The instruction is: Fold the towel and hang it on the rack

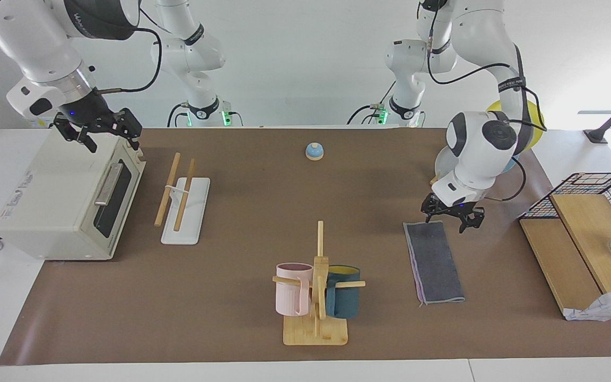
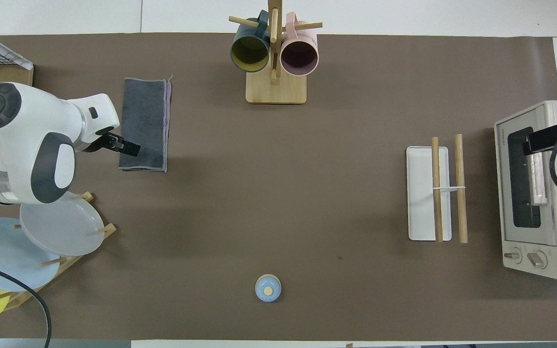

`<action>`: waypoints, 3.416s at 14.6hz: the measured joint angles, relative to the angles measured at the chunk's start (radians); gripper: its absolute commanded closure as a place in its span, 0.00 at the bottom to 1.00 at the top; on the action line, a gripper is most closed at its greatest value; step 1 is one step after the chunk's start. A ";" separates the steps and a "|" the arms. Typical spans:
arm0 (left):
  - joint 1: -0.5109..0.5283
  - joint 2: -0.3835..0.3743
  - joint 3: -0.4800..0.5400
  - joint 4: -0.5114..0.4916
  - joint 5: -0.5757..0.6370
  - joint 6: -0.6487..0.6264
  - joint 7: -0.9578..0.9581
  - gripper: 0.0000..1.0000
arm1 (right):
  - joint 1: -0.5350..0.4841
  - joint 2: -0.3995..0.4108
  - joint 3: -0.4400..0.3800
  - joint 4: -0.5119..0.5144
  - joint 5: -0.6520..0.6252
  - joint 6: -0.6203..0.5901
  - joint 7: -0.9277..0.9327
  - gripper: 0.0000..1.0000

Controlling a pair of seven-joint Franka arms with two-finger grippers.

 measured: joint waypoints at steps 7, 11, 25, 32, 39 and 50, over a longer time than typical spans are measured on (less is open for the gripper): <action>0.073 0.125 -0.002 0.047 -0.171 0.000 0.106 0.00 | 0.000 0.000 0.000 0.000 0.000 0.000 0.000 0.00; 0.073 0.139 -0.011 0.046 -0.176 -0.003 0.106 0.03 | 0.000 0.000 0.000 0.000 0.000 0.000 0.000 0.00; 0.071 0.137 -0.010 0.034 -0.177 -0.004 0.106 0.88 | 0.000 0.000 0.000 0.000 0.000 0.000 0.000 0.00; 0.070 0.137 -0.012 0.033 -0.187 -0.005 0.106 1.00 | 0.000 0.000 0.000 0.000 0.000 0.000 0.000 0.00; 0.070 0.115 -0.014 0.122 -0.246 -0.163 -0.029 1.00 | 0.000 0.000 0.000 0.000 0.000 0.000 0.000 0.00; -0.114 -0.078 -0.073 0.301 -0.268 -0.392 -1.021 1.00 | -0.007 0.000 -0.013 0.000 0.000 0.000 0.000 0.00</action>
